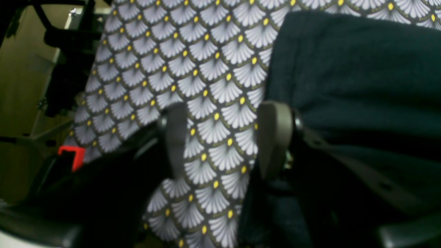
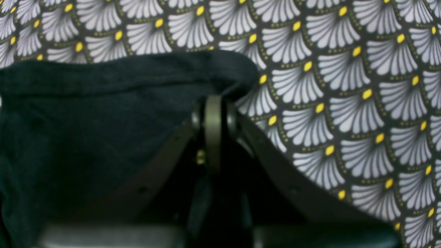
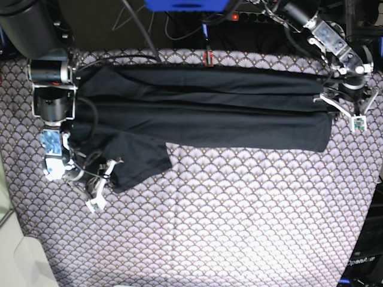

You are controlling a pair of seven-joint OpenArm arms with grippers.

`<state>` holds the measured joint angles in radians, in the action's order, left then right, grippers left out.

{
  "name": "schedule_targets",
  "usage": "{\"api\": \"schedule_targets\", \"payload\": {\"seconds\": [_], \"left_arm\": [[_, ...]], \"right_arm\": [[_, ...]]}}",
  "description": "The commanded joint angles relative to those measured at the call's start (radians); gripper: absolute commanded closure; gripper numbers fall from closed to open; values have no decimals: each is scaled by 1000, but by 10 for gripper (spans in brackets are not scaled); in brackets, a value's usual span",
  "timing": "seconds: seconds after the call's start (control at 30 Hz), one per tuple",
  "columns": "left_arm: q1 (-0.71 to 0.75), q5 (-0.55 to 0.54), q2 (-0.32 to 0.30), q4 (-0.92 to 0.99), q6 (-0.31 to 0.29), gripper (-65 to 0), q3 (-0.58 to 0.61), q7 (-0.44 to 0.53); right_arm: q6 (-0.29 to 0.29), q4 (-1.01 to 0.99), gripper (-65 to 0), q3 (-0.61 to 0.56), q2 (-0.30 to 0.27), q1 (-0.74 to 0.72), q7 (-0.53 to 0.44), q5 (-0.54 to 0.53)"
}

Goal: Fold the T-shirt properly
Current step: 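Move the right gripper to the sleeve end of the folded strip and grasp it, then fold the sleeve end inward with the right gripper and release it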

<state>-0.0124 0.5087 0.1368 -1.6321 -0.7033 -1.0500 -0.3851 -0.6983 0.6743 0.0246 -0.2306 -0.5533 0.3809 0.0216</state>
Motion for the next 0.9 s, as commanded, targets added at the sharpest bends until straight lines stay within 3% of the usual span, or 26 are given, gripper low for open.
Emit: {"api": "schedule_targets", "payload": {"seconds": [0.0,0.2,0.67,0.87], "left_arm": [[-14,-14,-6,-20,5,-325,3,24],[-11,-12,-7,-20,5,-325,4,24],[-5,-15,-15,-20,5,-325,3,24],[-4,-11,-19,-20,5,-325,0,28]], "right_arm": [[0,12,0,-4,-10,-17,5,-2],[0,203,0,-4,-29,85,10,-2],[0,958,0,5,-39,411,266,-5],[0,1194,0,28,-57,594,280,-7]]}}
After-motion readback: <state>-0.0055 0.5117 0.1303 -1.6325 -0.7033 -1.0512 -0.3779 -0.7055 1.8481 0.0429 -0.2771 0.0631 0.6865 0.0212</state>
